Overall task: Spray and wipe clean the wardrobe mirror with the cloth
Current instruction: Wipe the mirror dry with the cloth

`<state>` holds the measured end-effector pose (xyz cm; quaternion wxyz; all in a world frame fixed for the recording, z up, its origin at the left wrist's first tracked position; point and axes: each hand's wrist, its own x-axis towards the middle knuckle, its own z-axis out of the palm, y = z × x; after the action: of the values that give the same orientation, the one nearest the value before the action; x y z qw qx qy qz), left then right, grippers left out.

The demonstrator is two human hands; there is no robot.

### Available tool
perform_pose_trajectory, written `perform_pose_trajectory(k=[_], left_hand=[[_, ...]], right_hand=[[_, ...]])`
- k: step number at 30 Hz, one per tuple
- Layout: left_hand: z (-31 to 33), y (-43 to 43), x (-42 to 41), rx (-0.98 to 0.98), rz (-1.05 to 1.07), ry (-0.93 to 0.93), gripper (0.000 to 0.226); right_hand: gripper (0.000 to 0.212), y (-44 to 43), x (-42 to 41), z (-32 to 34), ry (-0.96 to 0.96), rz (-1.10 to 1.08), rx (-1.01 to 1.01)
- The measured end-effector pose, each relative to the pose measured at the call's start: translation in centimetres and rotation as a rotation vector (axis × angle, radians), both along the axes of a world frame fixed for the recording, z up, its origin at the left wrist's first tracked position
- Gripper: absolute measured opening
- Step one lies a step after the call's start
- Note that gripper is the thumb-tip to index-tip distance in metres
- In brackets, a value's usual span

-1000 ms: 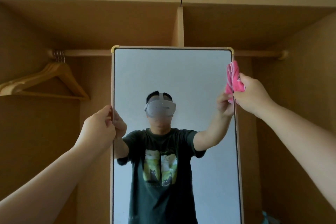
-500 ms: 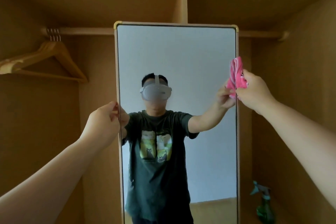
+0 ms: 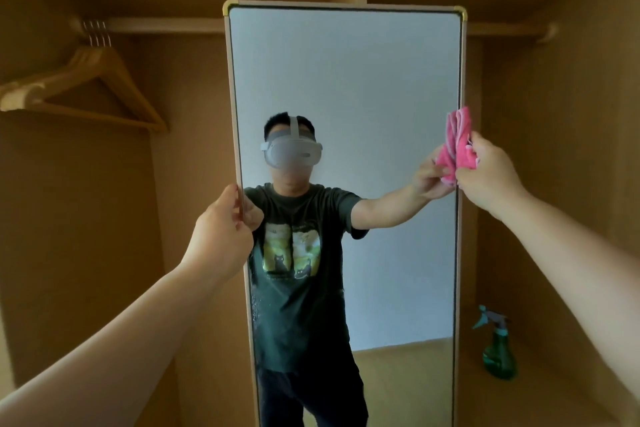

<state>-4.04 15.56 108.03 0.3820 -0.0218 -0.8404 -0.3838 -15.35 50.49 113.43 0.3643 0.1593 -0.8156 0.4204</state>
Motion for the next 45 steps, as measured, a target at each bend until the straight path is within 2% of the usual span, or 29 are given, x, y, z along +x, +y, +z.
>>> perform_pose_trajectory(k=[6,15,18,21,25,30,45], left_hand=[[-1.0,1.8,0.0,0.071,0.033,0.037,0.034],[-3.4,2.5,-0.2,0.043,0.170,0.016,0.042],[-4.6,2.7,0.2,0.044,0.168,0.001,0.044],[-5.7,2.9,0.6,0.068,0.164,-0.024,0.057],[-6.6,2.9,0.5,0.110,0.166,-0.052,0.054],[-7.7,2.9,0.6,0.160,0.153,-0.069,0.050],[-11.3,2.9,0.6,0.195,0.194,-0.196,0.064]], right_hand=[[0.060,0.1,-0.1,-1.5,-0.008,-0.010,-0.009],[0.073,1.0,-1.2,-4.9,-0.019,0.077,-0.015],[0.070,1.3,-1.6,-5.9,-0.017,0.088,-0.007],[0.066,1.5,-1.9,-6.9,-0.010,0.101,-0.010],[0.074,1.6,-1.9,-7.9,-0.022,0.131,-0.026],[0.072,1.7,-1.4,-9.2,-0.039,0.141,-0.027],[0.071,1.7,-0.8,-13.4,-0.089,0.149,-0.011]])
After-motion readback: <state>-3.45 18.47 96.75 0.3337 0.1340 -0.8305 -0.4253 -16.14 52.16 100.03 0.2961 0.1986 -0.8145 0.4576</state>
